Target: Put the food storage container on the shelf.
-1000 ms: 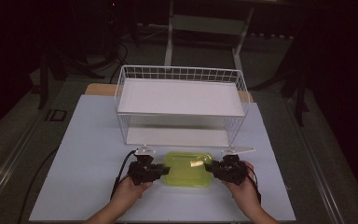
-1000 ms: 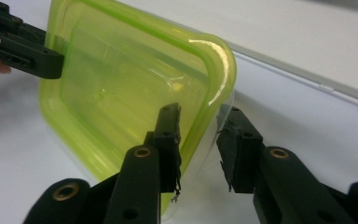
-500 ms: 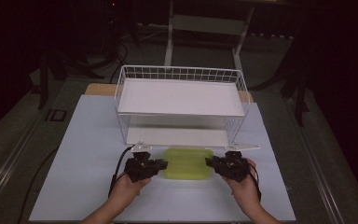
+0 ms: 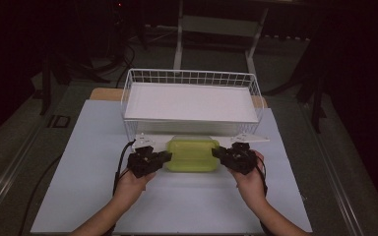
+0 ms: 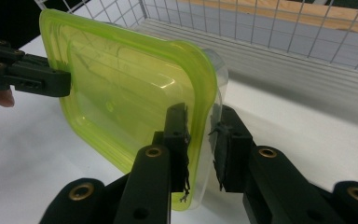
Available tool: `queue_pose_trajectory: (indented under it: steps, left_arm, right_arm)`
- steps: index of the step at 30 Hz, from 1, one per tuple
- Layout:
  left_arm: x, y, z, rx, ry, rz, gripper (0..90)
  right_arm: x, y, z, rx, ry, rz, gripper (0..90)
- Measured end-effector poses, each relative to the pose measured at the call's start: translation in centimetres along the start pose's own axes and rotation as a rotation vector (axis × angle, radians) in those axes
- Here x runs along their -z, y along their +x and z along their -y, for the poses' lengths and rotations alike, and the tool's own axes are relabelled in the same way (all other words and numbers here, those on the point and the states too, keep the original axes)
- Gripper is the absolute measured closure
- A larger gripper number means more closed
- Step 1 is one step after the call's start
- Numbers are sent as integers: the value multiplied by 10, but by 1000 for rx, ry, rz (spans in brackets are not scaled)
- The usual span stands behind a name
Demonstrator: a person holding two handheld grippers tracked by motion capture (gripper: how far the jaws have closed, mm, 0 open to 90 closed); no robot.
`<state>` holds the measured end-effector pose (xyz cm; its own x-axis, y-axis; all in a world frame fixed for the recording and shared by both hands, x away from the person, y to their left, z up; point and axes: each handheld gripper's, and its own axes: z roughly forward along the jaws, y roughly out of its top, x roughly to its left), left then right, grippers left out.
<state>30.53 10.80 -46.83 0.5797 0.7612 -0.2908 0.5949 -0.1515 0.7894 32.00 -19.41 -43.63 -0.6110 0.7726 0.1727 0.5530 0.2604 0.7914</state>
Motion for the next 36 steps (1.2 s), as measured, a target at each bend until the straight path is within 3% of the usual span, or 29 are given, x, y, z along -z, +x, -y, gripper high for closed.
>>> queue_pose_trajectory:
  steps: [14, 23, 29, 34, 36]
  left_arm:
    - [-31, 22, 2, 46, 46, -30, 803]
    - [-38, 28, 2, 54, 36, -44, 802]
    - [-41, 33, -1, 77, 29, -30, 800]
    - [-43, 34, 0, 65, 7, -35, 785]
    - [-45, 34, 0, 60, 0, -41, 775]
  right_arm:
    - [-36, -17, 7, -71, 42, 36, 761]
    - [-49, -23, 7, -60, 29, 55, 753]
    - [-54, -24, 6, -37, 17, 78, 750]
    - [-56, -27, 5, -45, -4, 76, 751]
    - [-57, -28, 4, -27, -18, 94, 752]
